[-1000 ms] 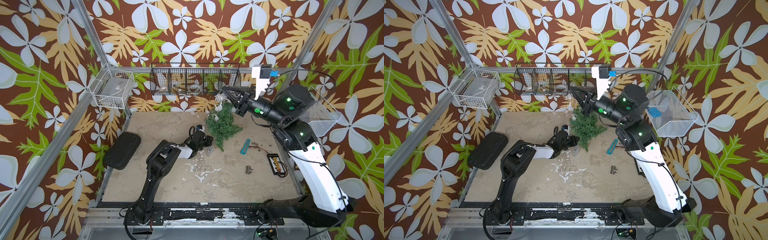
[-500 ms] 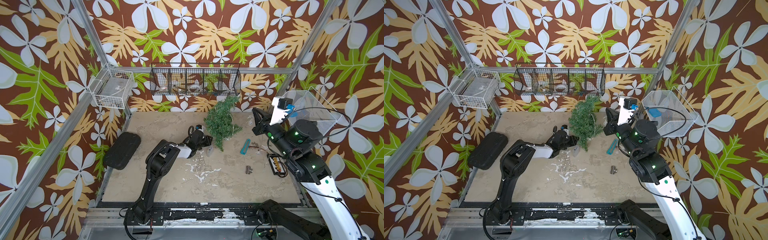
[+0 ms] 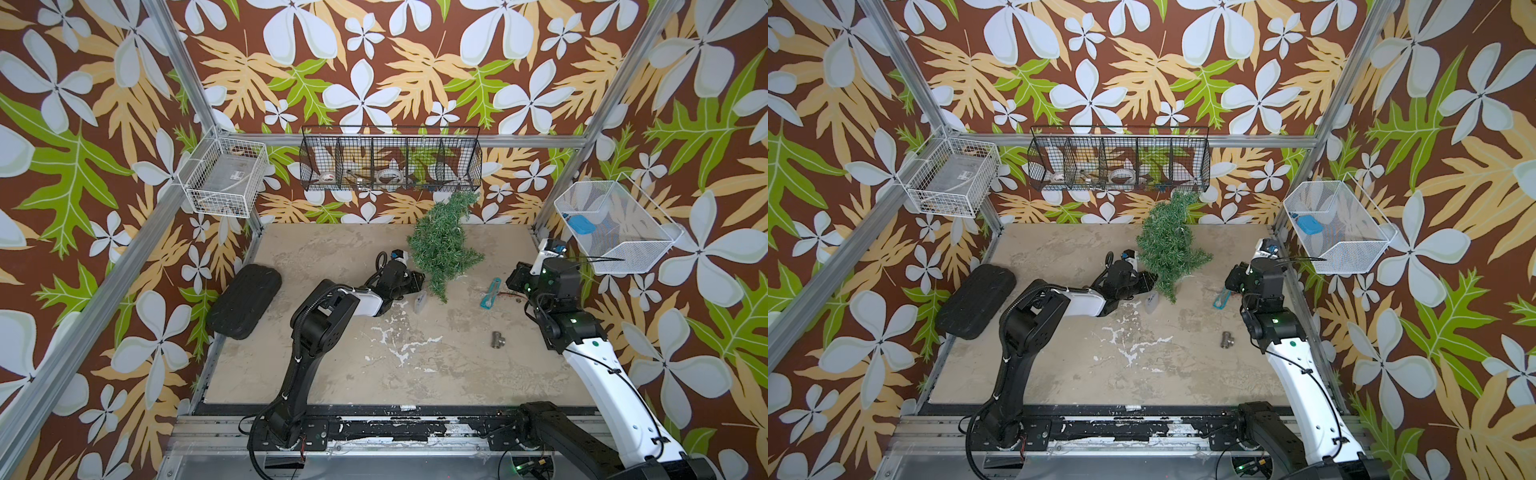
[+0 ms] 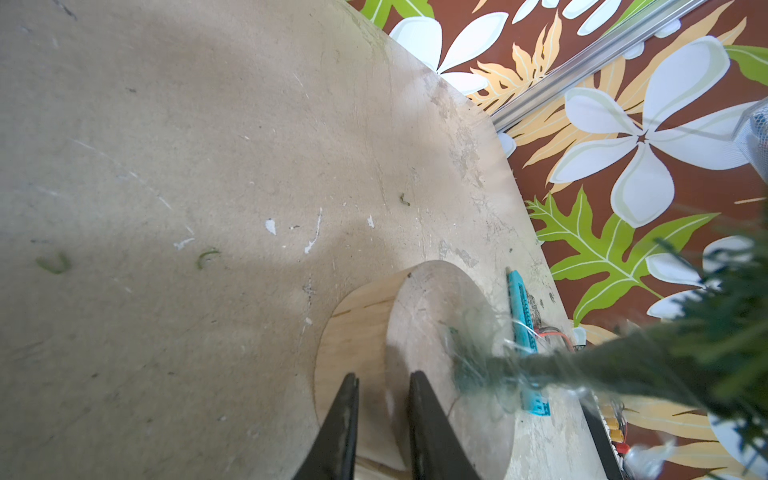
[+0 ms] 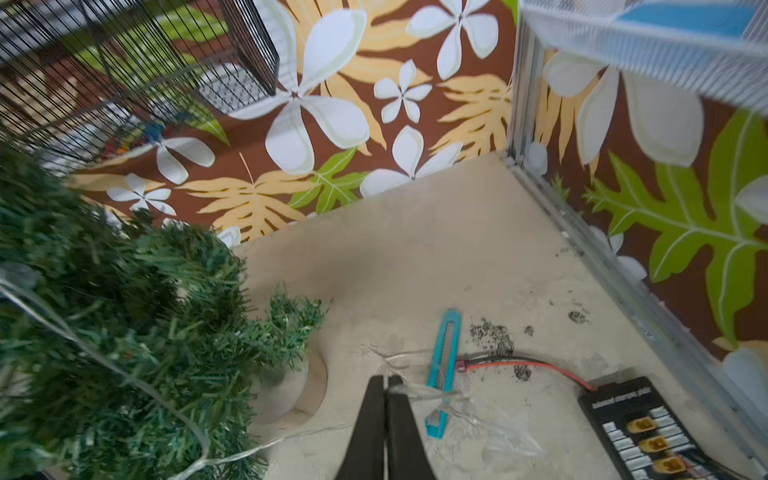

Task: Remove string lights from the small christmas tree
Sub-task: Remove the light string from the Christmas tree.

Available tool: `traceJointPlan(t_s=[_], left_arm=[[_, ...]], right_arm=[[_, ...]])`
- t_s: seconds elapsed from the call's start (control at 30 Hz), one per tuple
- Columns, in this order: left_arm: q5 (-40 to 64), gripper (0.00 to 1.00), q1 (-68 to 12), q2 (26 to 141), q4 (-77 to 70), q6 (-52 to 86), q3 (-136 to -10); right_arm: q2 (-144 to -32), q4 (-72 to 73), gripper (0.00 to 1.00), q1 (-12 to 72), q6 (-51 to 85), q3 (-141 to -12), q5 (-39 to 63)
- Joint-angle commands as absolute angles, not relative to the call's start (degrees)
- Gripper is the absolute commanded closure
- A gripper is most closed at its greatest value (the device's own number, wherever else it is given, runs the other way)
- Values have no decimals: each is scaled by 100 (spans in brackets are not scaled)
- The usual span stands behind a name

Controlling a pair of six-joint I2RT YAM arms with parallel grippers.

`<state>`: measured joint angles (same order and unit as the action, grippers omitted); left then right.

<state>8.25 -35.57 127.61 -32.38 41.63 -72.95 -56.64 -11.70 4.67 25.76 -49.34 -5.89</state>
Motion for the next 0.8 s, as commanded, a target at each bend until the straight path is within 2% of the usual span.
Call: traceJointPlan(t_s=[0.0,0.27,0.5,0.77], left_arm=[[394,77,-3504,12937,-835,3989,-7156],[394,77,-3498,12929,-810,3970,-7162],[387,77,-3501,12933,-817,3981,-7163],[404,77,-3505,12974,-817,3982,-7211]], right_arm=[[-5794,-634,100,459,3097,-4682,-402],[-6209,-432,100,439,3639,-4255,-135],[-5754,1097,100,472,3318,-3947,2133],[-5810,1457,100,791,2818,-4159,2434]])
